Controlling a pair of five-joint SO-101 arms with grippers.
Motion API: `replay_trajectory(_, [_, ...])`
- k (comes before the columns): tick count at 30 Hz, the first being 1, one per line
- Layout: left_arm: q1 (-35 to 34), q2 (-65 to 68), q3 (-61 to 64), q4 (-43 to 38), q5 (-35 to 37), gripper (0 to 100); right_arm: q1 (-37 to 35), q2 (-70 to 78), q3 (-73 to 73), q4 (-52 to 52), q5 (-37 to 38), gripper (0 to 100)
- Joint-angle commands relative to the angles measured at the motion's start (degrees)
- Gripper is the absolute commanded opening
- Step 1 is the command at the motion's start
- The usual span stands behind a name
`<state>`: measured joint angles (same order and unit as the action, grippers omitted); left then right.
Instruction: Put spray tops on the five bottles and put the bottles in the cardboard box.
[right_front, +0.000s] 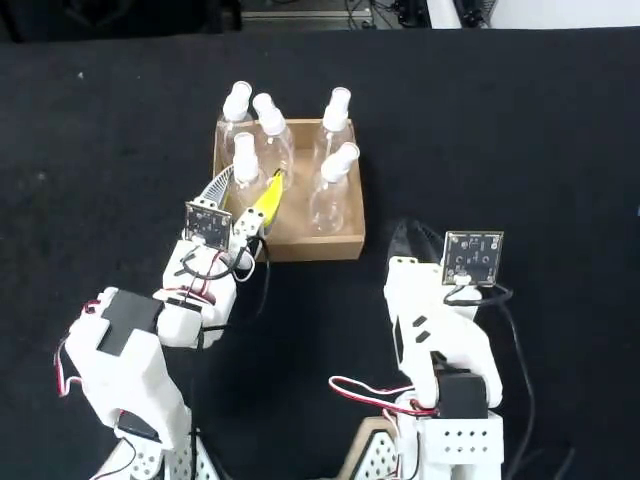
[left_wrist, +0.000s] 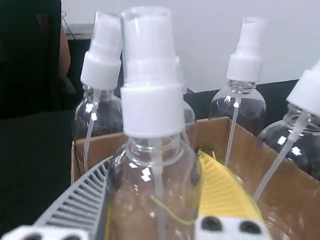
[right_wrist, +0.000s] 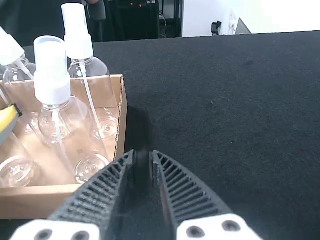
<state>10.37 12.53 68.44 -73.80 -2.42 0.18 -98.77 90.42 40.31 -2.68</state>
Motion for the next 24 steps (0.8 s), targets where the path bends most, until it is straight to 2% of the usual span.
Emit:
replay_trajectory(1, [0.0,-0.4,-2.3,-1.2,-2.1,4,1.6,-1.2,-0.6,-1.8,-0.3,3.6])
replay_trajectory(7, [0.0,-0.3,-1.8,-1.1,-1.6,20,1.6,-1.2,-0.6,-1.8,-0.3,3.6])
replay_trajectory(12, [0.0,-0.3,-1.8,-1.2,-1.6,18,1.6,-1.2,-0.6,-1.8,-0.3,3.6])
replay_trajectory(24, [0.0,-0.5,0.0,-1.5,-1.6,26,1.6,-1.2,-0.6,-1.8,-0.3,3.6])
